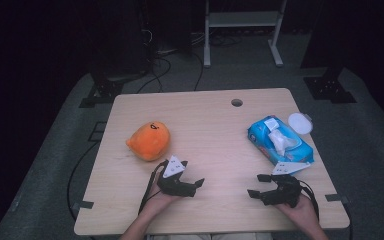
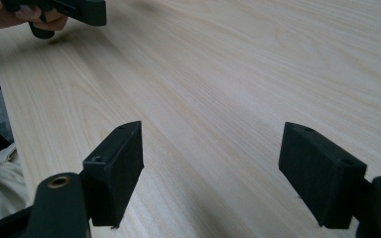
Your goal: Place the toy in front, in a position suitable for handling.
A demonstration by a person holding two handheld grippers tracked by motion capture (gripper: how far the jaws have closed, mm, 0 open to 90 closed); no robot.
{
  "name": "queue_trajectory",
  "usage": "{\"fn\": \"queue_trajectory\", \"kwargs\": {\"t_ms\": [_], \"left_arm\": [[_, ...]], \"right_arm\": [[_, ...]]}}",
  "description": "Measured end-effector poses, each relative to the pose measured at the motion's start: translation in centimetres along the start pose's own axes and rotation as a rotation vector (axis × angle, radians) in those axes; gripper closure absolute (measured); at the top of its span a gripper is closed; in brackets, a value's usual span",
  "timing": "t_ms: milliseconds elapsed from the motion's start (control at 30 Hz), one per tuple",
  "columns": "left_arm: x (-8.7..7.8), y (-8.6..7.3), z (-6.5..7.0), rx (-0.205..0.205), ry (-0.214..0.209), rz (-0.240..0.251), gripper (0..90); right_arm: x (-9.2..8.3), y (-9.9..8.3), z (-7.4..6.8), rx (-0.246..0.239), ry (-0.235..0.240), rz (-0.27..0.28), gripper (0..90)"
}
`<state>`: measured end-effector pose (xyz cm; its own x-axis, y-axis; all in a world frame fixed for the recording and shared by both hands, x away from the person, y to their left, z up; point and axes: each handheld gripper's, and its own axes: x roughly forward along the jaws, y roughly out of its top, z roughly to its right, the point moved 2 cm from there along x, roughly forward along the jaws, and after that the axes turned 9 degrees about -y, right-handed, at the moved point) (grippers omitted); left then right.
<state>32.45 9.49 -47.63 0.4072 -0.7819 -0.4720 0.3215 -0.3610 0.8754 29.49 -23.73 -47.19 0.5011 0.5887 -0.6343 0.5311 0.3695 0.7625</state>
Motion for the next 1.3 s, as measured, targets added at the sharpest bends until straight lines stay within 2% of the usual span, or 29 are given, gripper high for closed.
{"fn": "queue_trajectory", "kwargs": {"t_ms": [100, 200, 300, 333, 433, 600, 700, 733, 767, 833, 933, 1033, 1067, 1100, 1167, 1300], "left_arm": [[0.0, 0.1, -0.1, -0.002, 0.005, 0.010, 12.4], [-0.3, 0.4, 0.0, -0.029, -0.012, 0.032, 12.4], [-0.7, 0.9, 0.0, -0.016, -0.002, 0.047, 12.4], [-1.1, 1.5, 0.1, -0.008, 0.004, 0.070, 12.4], [-2.1, 2.5, -0.3, 0.013, 0.033, 0.111, 12.4], [-4.4, 3.7, -1.5, 0.005, 0.085, 0.186, 12.4], [-6.2, 4.1, -2.3, -0.008, 0.116, 0.253, 12.4], [-6.2, 4.1, -2.3, -0.008, 0.116, 0.253, 12.4], [-7.4, 4.3, -2.8, -0.004, 0.153, 0.283, 12.4], [-8.5, 4.3, -3.4, 0.002, 0.195, 0.301, 12.5], [-9.7, 4.2, -4.4, -0.020, 0.238, 0.332, 12.5], [-10.4, 4.0, -5.2, -0.028, 0.261, 0.337, 12.5], [-11.0, 3.6, -6.0, -0.043, 0.282, 0.342, 12.5], [-11.0, 3.6, -6.0, -0.043, 0.282, 0.342, 12.5], [-11.7, 2.9, -7.1, -0.064, 0.316, 0.337, 12.4], [-12.2, 2.2, -8.0, -0.090, 0.344, 0.340, 12.4]], "right_arm": [[0.2, -0.1, 0.2, 0.004, 0.002, -0.011, 24.4], [0.5, 0.0, 0.3, 0.005, 0.014, -0.010, 24.4], [0.6, 0.1, 0.2, 0.001, 0.017, -0.010, 24.3], [0.8, 0.2, 0.1, -0.005, 0.021, -0.012, 24.3], [1.0, 0.2, 0.0, -0.009, 0.019, -0.021, 24.3], [1.1, 0.3, -0.2, -0.012, 0.017, -0.023, 24.3], [1.1, 0.3, -0.3, -0.010, 0.014, -0.021, 24.3], [1.1, 0.3, -0.4, -0.010, 0.015, -0.021, 24.3], [1.1, 0.3, -0.5, -0.011, 0.015, -0.019, 24.3], [1.1, 0.4, -0.7, -0.017, 0.015, -0.021, 24.3], [1.0, 0.4, -0.9, -0.023, 0.016, -0.019, 24.3], [1.0, 0.4, -1.0, -0.023, 0.018, -0.019, 24.3], [1.1, 0.4, -0.9, -0.026, 0.021, -0.020, 24.3], [1.1, 0.4, -0.9, -0.026, 0.021, -0.020, 24.3], [1.1, 0.5, -0.8, -0.023, 0.023, -0.024, 24.3], [0.9, 0.6, -0.8, -0.026, 0.022, -0.015, 24.3]]}}
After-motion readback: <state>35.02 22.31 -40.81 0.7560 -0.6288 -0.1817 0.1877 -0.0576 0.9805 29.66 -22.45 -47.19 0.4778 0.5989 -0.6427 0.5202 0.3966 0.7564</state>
